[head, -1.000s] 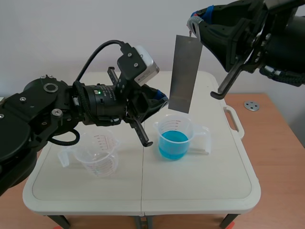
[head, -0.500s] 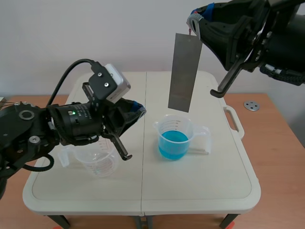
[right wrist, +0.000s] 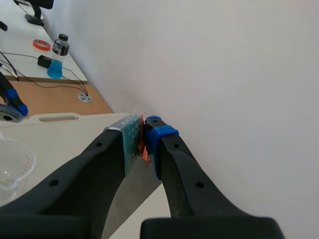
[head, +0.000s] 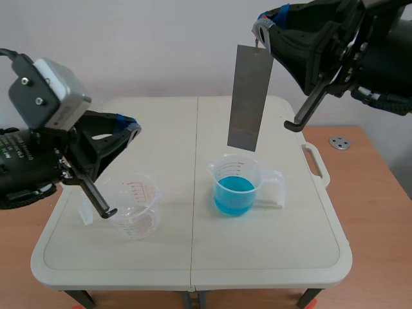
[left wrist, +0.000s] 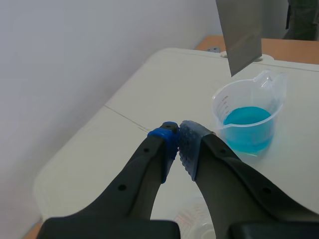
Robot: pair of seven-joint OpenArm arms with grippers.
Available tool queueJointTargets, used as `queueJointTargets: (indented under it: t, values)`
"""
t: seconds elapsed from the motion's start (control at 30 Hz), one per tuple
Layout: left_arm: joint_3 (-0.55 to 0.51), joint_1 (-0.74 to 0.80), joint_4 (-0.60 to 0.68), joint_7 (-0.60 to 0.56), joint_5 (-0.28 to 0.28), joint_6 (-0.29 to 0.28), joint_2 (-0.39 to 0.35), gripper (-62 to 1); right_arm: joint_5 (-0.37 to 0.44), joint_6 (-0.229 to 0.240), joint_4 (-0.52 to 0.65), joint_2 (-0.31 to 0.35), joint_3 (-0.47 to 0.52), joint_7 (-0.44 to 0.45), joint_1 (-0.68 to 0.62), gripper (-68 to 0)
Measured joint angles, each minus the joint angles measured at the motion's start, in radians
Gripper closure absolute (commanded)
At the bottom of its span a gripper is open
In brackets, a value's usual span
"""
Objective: Hold the metal plate by the orange handle, dip it into the blue solution, take it out and point at it, then put the plate back in the beaker on the left.
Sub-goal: 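Raise the plate and point at it, then put the plate into the left beaker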
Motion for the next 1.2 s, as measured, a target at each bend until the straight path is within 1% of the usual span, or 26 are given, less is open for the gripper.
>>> queueJointTargets:
  t: [0.1,0.17,0.23,0.37,0.43,0.5,0.73,0.83,0.9,1.0,1.2]
  values:
    - [-0.065,0.078,0.037,-0.015,0.0,0.008,-0.007,-5.1,0.0,0.0,0.0,0.0,0.0,0.0,0.0,-1.1]
    - [-0.106,0.128,0.054,-0.017,0.0,0.025,-0.007,-5.1,0.0,0.0,0.0,0.0,0.0,0.0,0.0,-1.1]
    - [-0.147,0.179,0.069,-0.046,-0.002,0.029,-0.007,-5.1,0.0,0.0,0.0,0.0,0.0,0.0,0.0,-1.1]
    - [-0.24,0.283,0.092,-0.08,-0.064,0.032,-0.006,-5.1,0.0,0.0,0.0,0.0,0.0,-0.008,0.0,-1.1]
    - [-0.288,0.335,0.101,-0.097,-0.078,0.034,-0.006,-5.1,0.0,0.0,0.0,0.0,0.0,-0.007,0.0,-1.1]
    - [-0.332,0.385,0.108,-0.108,-0.108,0.034,-0.006,-5.1,0.0,0.0,0.0,0.0,0.0,-0.007,0.0,-1.1]
    - [-0.467,0.527,0.116,-0.164,-0.162,0.034,-0.006,-5.1,0.0,0.0,0.0,0.0,-0.002,-0.017,0.008,-1.1]
    - [-0.518,0.581,0.116,-0.188,-0.187,0.034,-0.004,-5.1,0.0,0.0,0.0,0.0,-0.028,-0.026,0.032,-1.1]
    - [-0.549,0.612,0.116,-0.2,-0.188,0.034,0.006,-5.1,0.0,0.0,0.0,0.0,-0.05,-0.026,0.044,-1.1]
    - [-0.59,0.642,0.116,-0.203,-0.188,0.034,0.04,-5.1,0.0,0.0,0.0,0.0,-0.077,-0.031,0.056,-1.1]
    - [-0.625,0.68,0.116,-0.206,-0.187,0.034,0.107,-5.1,0.0,0.0,0.0,0.0,-0.142,-0.044,0.092,-1.1]
